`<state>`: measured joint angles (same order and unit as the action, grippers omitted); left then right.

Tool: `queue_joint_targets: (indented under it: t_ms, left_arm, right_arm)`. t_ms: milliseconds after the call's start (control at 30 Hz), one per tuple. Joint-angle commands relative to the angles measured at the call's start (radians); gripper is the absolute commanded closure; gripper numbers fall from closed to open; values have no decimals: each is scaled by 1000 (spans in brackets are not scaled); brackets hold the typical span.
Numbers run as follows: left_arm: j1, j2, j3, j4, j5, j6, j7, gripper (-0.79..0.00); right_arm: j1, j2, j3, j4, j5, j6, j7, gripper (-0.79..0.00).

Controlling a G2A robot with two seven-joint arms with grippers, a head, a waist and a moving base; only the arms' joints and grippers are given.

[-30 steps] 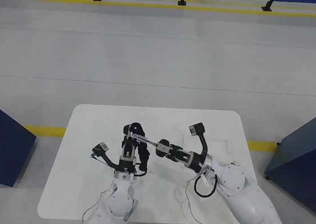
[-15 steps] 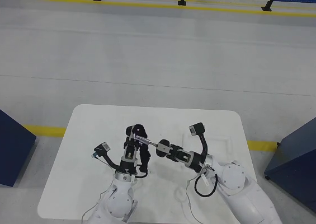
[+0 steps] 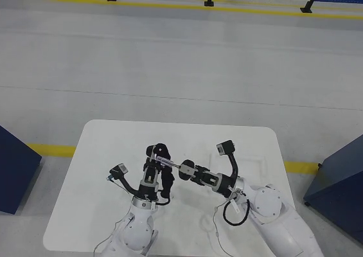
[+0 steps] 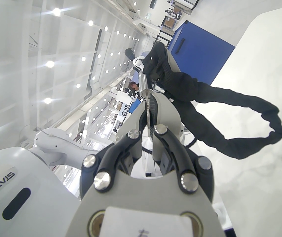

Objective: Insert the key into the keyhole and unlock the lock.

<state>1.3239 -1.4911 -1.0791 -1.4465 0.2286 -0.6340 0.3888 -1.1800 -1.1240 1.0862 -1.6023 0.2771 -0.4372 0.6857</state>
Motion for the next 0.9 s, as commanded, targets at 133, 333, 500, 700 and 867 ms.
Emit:
queue_joint_targets:
  t_ms: [133,333,500,700,867]
  left_arm:
    - [8,-3,-6,-13,-38,20,-36,0]
    - [15,-5,-13,-24,-64,33,-63,0]
    - [17,-6,-21,-29,-55,24,-69,0]
    - [17,-10,-26,-22,-13,6,-48,0]
    - [16,-13,-25,-16,-5,0,-45,0]
  right_arm:
    - [4,-4,-6,11,3,-11,0,0]
    - [4,-8,-9,18,4,-22,-1,0]
    - [4,-11,-11,20,7,-22,2,0]
    - [8,-14,-13,19,11,-16,3,0]
    - [14,-18,-18,18,9,-9,4,0]
